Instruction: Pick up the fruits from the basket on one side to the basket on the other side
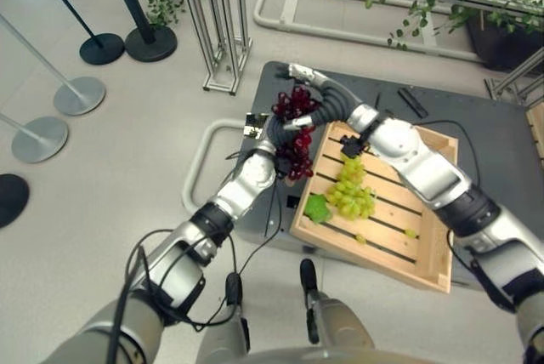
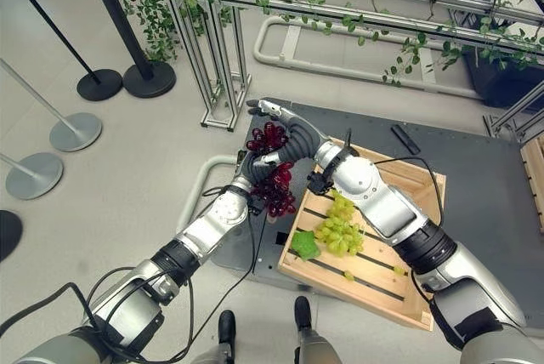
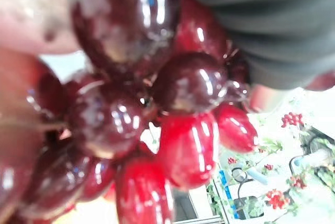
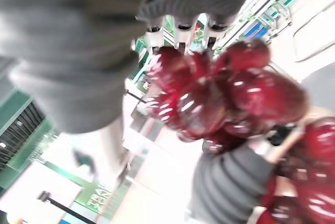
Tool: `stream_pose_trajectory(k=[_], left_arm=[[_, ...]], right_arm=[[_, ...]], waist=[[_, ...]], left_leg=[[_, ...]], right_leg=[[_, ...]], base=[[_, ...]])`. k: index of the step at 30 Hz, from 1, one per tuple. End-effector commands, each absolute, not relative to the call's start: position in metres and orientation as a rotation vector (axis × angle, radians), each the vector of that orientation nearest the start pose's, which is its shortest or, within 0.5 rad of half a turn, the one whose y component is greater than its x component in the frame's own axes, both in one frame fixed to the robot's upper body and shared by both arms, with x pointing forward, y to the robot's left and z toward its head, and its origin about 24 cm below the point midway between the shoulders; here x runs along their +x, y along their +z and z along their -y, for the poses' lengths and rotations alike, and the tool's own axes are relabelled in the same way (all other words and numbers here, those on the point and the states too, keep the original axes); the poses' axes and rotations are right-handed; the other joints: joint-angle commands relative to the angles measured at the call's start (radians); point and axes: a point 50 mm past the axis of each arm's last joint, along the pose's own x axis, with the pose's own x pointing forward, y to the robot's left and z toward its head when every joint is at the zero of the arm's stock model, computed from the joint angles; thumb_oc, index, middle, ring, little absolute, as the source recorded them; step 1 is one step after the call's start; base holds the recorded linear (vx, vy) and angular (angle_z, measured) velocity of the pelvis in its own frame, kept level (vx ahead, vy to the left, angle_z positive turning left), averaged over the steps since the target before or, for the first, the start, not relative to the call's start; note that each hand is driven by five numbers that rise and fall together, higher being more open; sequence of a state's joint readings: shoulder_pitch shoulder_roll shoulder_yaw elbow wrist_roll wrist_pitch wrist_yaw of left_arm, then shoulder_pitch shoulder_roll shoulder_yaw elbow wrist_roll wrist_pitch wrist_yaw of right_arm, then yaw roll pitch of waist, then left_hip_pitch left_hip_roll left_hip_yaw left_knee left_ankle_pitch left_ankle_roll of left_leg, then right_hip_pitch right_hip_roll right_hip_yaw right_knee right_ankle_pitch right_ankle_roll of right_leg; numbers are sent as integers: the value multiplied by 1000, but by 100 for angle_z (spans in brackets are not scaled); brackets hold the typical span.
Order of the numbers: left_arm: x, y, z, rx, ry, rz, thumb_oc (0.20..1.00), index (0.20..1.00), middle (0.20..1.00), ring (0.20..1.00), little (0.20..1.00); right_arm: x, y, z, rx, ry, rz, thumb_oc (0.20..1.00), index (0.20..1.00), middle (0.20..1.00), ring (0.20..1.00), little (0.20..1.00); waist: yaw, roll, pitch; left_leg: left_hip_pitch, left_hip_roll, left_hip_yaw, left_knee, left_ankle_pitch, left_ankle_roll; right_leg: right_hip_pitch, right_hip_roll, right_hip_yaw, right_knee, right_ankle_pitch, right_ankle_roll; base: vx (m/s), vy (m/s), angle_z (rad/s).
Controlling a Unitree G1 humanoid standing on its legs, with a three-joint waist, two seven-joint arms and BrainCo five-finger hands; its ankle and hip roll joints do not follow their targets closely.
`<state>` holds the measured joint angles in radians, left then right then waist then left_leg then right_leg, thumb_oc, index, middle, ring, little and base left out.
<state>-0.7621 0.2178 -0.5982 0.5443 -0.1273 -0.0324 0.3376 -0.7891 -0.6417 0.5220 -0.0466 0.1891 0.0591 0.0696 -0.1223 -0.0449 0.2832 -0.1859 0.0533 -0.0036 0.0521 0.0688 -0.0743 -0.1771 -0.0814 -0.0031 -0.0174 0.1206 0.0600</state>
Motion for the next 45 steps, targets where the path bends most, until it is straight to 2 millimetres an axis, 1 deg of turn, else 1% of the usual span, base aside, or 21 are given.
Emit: stream_pose_trajectory(k=[1, 3, 5, 9, 13, 24, 25, 26, 27, 28, 30, 33, 34, 35, 37, 38, 40, 41, 42, 43, 45], left_arm=[[355, 124, -57, 293, -223, 272, 200, 200, 200, 200, 200], [348, 117, -78, 132, -190, 234, 200, 200, 200, 200, 200], [344, 114, -81, 97, -198, 222, 200, 200, 200, 200, 200], [330, 97, -104, -50, -176, 171, 200, 200, 200, 200, 200], [309, 85, -131, -203, -115, 155, 200, 200, 200, 200, 200], [276, 78, -174, -303, 21, 187, 200, 200, 200, 200, 200], [274, 78, -177, -300, 23, 192, 200, 200, 200, 200, 200], [267, 73, -183, -309, 44, 184, 200, 200, 200, 200, 200], [267, 73, -183, -309, 44, 184, 200, 200, 200, 200, 200], [267, 73, -182, -310, 36, 185, 200, 200, 200, 200, 200], [265, 74, -185, -302, 38, 192, 200, 200, 200, 200, 200], [254, 71, -195, -299, 66, 191, 200, 200, 200, 200, 200], [252, 71, -196, -311, 67, 190, 200, 200, 200, 200, 200], [251, 71, -198, -304, 71, 192, 200, 200, 200, 200, 200], [251, 71, -198, -303, 71, 192, 200, 200, 200, 200, 200], [249, 71, -202, -298, 78, 192, 200, 200, 200, 200, 200], [249, 72, -202, -291, 79, 199, 200, 200, 200, 200, 200], [248, 75, -206, -277, 92, 212, 200, 200, 200, 200, 200], [247, 75, -206, -277, 90, 212, 200, 200, 200, 200, 200], [247, 77, -208, -264, 92, 221, 200, 200, 200, 200, 200], [248, 81, -209, -203, 83, 228, 200, 200, 200, 200, 200]], right_arm=[[308, 246, 94, -528, 536, 686, 1000, 1000, 1000, 1000, 1000], [301, 233, 119, -418, 430, 678, 1000, 1000, 1000, 1000, 1000], [298, 231, 124, -409, 409, 677, 1000, 1000, 1000, 1000, 1000], [285, 213, 146, -327, 313, 661, 1000, 1000, 1000, 1000, 1000], [274, 197, 158, -227, 238, 642, 1000, 1000, 1000, 1000, 1000], [272, 176, 172, -135, 153, 576, 1000, 1000, 1000, 1000, 1000], [272, 176, 174, -133, 142, 577, 1000, 1000, 1000, 1000, 1000], [272, 175, 178, -144, 108, 579, 1000, 1000, 1000, 1000, 1000], [272, 175, 178, -144, 108, 580, 1000, 1000, 1000, 1000, 1000], [272, 173, 178, -144, 101, 573, 1000, 1000, 1000, 1000, 1000], [272, 170, 179, -153, 89, 566, 1000, 1000, 1000, 1000, 1000], [272, 166, 179, -143, 96, 548, 1000, 1000, 1000, 1000, 1000], [273, 163, 179, -126, 100, 533, 1000, 1000, 1000, 1000, 1000], [273, 162, 181, -121, 95, 528, 1000, 1000, 1000, 1000, 1000], [273, 162, 181, -121, 95, 528, 1000, 1000, 1000, 1000, 1000], [270, 157, 188, -113, 76, 507, 1000, 1000, 1000, 1000, 1000], [268, 157, 192, -113, 58, 507, 1000, 1000, 1000, 1000, 1000], [268, 156, 193, -111, 54, 504, 1000, 1000, 1000, 1000, 1000], [268, 156, 193, -111, 53, 504, 1000, 1000, 1000, 1000, 1000], [267, 157, 197, -93, 31, 509, 1000, 1000, 1000, 1000, 1000], [265, 151, 199, -45, 5, 491, 1000, 1000, 1000, 1000, 1000]], waist=[[6, -18, -102], [5, -4, -93], [6, -2, -93], [8, 17, -94], [21, 42, -88], [68, 78, -61], [71, 78, -54], [64, 81, -51], [64, 82, -53], [61, 82, -58], [58, 83, -63], [65, 78, -62], [70, 74, -68], [69, 74, -74], [65, 72, -78], [60, 74, -100], [57, 74, -107], [69, 75, -119], [67, 69, -117], [66, 73, -124], [83, 56, -123]], left_leg=[[-72, 62, -11, 145, -146, -71], [-67, 68, -12, 137, -141, -75], [-65, 70, -12, 133, -139, -76], [-57, 82, -17, 125, -132, -86], [-52, 99, -35, 118, -115, -105], [-48, 133, -97, 106, -44, -151], [-60, 141, -80, 115, -36, -149], [-69, 205, 48, 138, -15, -126], [-73, 205, 47, 135, -10, -125], [-89, 227, 99, 162, -2, -120], [-92, 257, 156, 223, -28, -123], [-32, 242, 131, 265, -103, -123], [0, 234, 128, 304, -146, -122], [23, 241, 142, 318, -160, -120], [17, 236, 139, 315, -154, -118], [76, 251, 193, 328, -199, -121], [72, 251, 199, 336, -209, -122], [96, 230, 175, 320, -291, -119], [86, 219, 183, 320, -276, -108], [97, 240, 196, 304, -303, -112], [93, 244, 204, 271, -308, -107]], right_leg=[[49, -88, -33, 85, -257, 83], [52, -82, -34, 82, -262, 79], [54, -80, -35, 80, -263, 78], [64, -67, -41, 73, -273, 69], [91, -39, -53, 57, -294, 46], [170, 30, -132, 32, -337, -6], [166, 25, -148, 39, -340, -8], [155, 11, -201, 61, -359, -11], [150, 11, -201, 60, -356, -11], [151, 4, -227, 58, -357, -11], [156, -10, -276, 53, -343, -3], [175, -28, -317, 44, -322, 4], [173, -38, -358, 53, -323, 6], [167, -45, -390, 61, -322, 8], [162, -49, -394, 61, -319, 9], [140, -72, -492, 85, -311, 12], [133, -90, -530, 93, -302, 18], [129, -99, -531, 109, -296, 30], [121, -115, -550, 112, -276, 29], [129, -114, -553, 112, -288, 40], [127, -145, -585, 106, -232, 69]], base=[[7, -49, 0], [4, -49, 2], [8, -45, 4], [11, -54, 1], [10, -84, 2], [10, -99, 22], [-117, -22, 60], [-126, -19, 79], [-124, -49, 75], [-57, -88, 96], [-48, -90, 109], [-57, 12, 77], [-168, 57, 81], [-145, 52, 112], [-110, 70, 87], [-144, 115, 55], [-115, 197, 94], [-102, 236, 113], [-30, 221, 58], [-112, 283, 81], [-84, 326, 104]])
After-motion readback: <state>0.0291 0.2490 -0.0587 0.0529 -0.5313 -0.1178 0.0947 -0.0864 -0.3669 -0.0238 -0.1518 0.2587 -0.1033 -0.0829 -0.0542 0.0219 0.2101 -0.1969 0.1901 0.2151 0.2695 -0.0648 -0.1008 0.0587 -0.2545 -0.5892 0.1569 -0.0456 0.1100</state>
